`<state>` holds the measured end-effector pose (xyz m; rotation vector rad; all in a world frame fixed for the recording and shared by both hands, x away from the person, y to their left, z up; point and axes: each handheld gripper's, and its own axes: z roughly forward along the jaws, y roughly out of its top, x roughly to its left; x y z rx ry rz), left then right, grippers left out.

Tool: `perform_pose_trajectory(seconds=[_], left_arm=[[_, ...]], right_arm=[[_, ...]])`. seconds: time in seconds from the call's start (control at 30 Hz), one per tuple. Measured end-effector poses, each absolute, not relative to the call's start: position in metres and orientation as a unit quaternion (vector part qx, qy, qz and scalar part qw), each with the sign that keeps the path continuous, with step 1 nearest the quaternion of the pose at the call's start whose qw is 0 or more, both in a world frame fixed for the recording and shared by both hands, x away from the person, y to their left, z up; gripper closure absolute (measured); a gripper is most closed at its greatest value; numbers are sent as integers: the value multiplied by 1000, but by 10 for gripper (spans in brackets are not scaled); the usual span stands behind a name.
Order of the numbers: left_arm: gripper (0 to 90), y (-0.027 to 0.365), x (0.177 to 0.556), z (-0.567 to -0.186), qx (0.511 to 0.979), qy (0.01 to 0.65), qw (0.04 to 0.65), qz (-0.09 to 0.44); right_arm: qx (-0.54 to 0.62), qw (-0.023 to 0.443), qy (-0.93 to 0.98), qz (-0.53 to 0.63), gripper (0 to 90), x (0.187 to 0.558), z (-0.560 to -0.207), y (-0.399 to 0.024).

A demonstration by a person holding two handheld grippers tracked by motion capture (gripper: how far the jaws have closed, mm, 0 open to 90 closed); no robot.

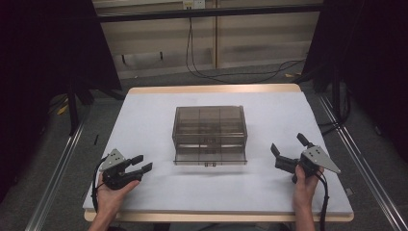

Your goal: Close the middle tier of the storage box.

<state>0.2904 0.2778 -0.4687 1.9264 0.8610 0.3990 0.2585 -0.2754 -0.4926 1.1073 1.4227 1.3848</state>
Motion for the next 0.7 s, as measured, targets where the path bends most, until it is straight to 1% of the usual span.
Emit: perform_pose_trajectory(seconds=[0.03,0.13,0.27,0.37,0.47,0.7], left_arm=[[480,277,290,-469,790,349,479,157],[484,274,286,-467,790,342,483,161],[494,266,281,-467,800,326,484,140],[499,263,280,-466,798,330,489,126],[524,259,278,-465,808,321,479,122],[564,248,273,-462,818,301,477,111]], right_arm=[[441,420,568,554,0,259,-493,-275],[441,421,566,554,0,259,-493,-275],[441,421,566,554,0,259,-493,-275],[441,421,566,554,0,258,-493,-275],[441,421,566,554,0,259,-493,-275],[441,422,566,554,0,259,-493,-275]])
